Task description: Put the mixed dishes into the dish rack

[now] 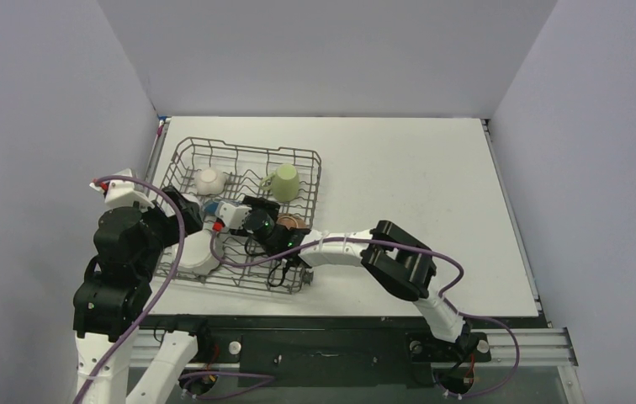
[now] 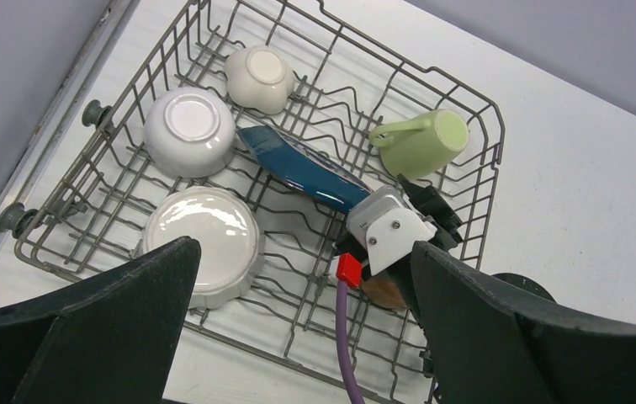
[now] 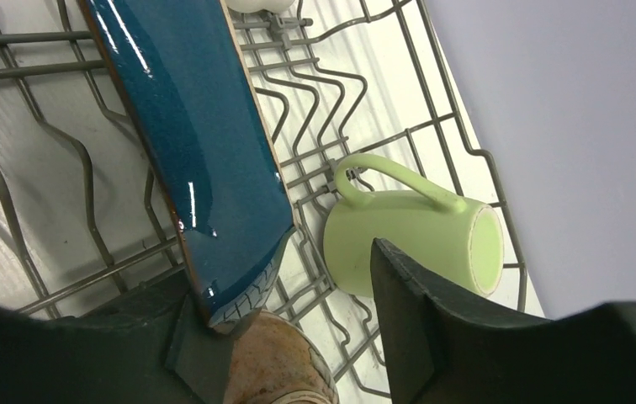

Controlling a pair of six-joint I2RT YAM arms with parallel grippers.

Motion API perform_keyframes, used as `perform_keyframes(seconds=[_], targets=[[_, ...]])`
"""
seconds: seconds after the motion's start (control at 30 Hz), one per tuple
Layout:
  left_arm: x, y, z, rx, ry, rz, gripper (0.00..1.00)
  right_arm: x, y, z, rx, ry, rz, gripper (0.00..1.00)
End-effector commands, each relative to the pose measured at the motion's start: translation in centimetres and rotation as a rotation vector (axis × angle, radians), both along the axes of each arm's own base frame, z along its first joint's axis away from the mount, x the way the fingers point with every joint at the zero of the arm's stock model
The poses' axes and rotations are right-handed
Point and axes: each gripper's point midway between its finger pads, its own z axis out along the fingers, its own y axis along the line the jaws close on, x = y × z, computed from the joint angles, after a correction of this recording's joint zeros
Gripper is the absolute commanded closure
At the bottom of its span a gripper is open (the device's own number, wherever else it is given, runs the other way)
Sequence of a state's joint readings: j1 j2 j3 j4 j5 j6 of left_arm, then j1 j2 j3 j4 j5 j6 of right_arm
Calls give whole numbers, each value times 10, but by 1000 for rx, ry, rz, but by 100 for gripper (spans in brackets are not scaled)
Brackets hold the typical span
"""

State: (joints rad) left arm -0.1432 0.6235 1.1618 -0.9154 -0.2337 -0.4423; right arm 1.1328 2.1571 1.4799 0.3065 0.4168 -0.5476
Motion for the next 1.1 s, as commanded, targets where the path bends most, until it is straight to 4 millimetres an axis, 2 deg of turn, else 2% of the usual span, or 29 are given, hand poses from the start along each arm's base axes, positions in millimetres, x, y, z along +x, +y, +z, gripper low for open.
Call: perform_keyframes(seconds=[0.0, 0.17, 0.27, 0.3, 0.33, 0.53, 0.67, 0.8, 0.93, 1.07], targets=[[7, -4, 12, -18, -51, -15, 4, 8, -2, 44, 114, -14, -32, 47], [8, -6, 9, -27, -46, -20, 4, 5, -1, 46, 124, 11, -12, 45], [7, -6, 8, -29, -46, -21, 4, 8, 4, 49, 180, 87, 23, 47], [7, -7, 8, -30, -45, -22, 4, 5, 8, 49, 221, 140, 44, 49], [7, -7, 9, -31, -47, -22, 4, 11, 6, 52, 274, 177, 26, 50], [6, -7, 9, -31, -45, -27, 4, 18, 16, 63, 485, 400, 81, 65], [7, -8, 8, -33, -43, -30, 4, 22, 24, 68, 577, 524, 76, 69], [7, -9, 7, -38, -43, -35, 4, 25, 28, 68, 631, 599, 54, 64], [6, -9, 6, -34, -40, -36, 4, 29, 23, 66, 629, 591, 25, 54], [6, -9, 7, -31, -40, -36, 4, 30, 18, 74, 627, 568, 15, 48]])
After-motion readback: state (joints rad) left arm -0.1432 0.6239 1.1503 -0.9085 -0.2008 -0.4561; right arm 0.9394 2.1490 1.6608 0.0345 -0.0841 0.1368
